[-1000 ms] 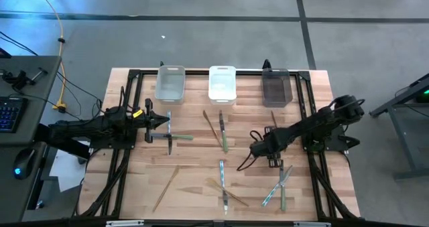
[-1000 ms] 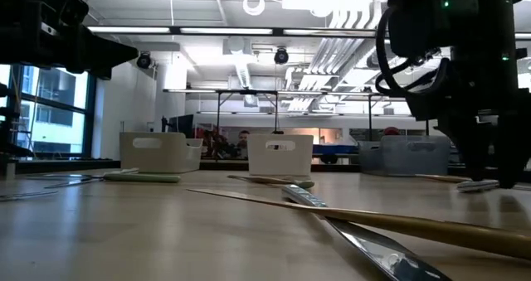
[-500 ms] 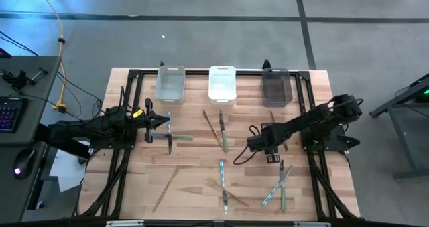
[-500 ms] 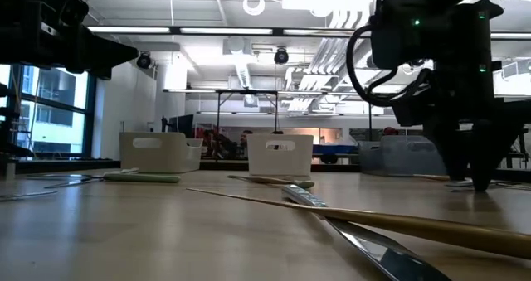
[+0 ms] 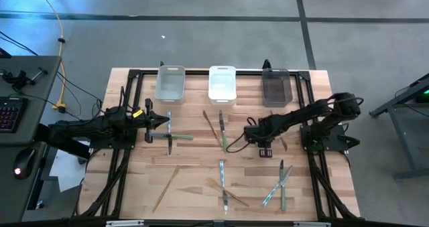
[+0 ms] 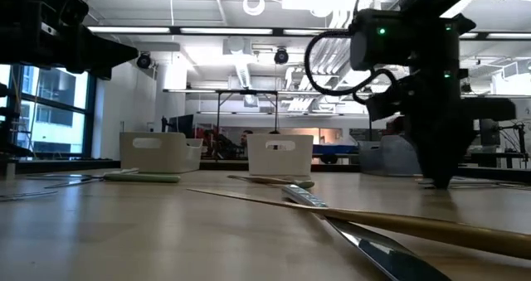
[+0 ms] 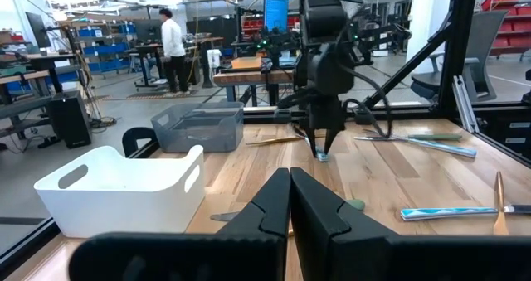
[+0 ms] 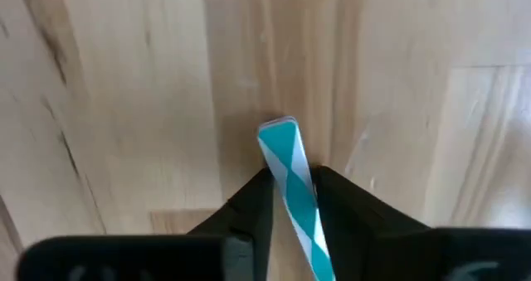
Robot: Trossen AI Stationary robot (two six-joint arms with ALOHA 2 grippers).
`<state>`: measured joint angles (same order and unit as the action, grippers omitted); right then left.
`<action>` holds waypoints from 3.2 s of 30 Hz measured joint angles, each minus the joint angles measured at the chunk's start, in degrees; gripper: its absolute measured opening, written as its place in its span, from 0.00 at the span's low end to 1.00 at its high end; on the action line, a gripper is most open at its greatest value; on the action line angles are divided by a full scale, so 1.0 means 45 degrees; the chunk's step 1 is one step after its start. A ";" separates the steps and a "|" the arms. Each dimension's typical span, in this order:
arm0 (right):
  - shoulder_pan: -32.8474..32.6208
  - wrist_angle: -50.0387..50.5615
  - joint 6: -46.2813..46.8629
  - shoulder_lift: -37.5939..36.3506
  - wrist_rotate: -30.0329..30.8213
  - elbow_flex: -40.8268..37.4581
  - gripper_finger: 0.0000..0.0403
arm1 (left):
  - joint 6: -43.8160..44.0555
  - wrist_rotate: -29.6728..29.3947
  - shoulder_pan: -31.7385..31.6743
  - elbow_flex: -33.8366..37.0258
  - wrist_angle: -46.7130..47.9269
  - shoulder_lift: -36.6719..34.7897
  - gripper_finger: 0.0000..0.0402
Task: Sort silverware by color (type)
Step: Put the top right blue table knife into the white bin, then put the top left green table knife into the black bin
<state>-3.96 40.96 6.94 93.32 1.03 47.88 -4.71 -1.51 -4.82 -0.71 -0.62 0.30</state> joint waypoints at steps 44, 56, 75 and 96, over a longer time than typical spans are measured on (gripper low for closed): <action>0.8183 -0.2882 0.2450 0.5758 -0.0363 1.2936 0.03 | 0.0000 -0.0051 -0.0005 0.0000 0.0000 0.0000 0.01; 0.8489 -0.3516 0.1609 0.7224 -0.0106 1.2976 0.05 | 0.0000 -0.0051 -0.0005 0.0000 0.0000 0.0004 0.01; 0.8360 -0.3935 -0.2746 0.6498 -0.0005 1.3138 0.13 | 0.0000 -0.0051 -0.0002 0.0000 -0.0003 0.0002 0.01; 0.6932 -1.4796 -0.2869 0.2123 -0.1811 0.3619 0.00 | 0.0000 -0.0051 -0.0005 0.0000 -0.0001 0.0005 0.01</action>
<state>27.23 -25.62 -5.97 102.87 -7.12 64.16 -4.71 -1.74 -4.84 -0.71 -0.63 0.32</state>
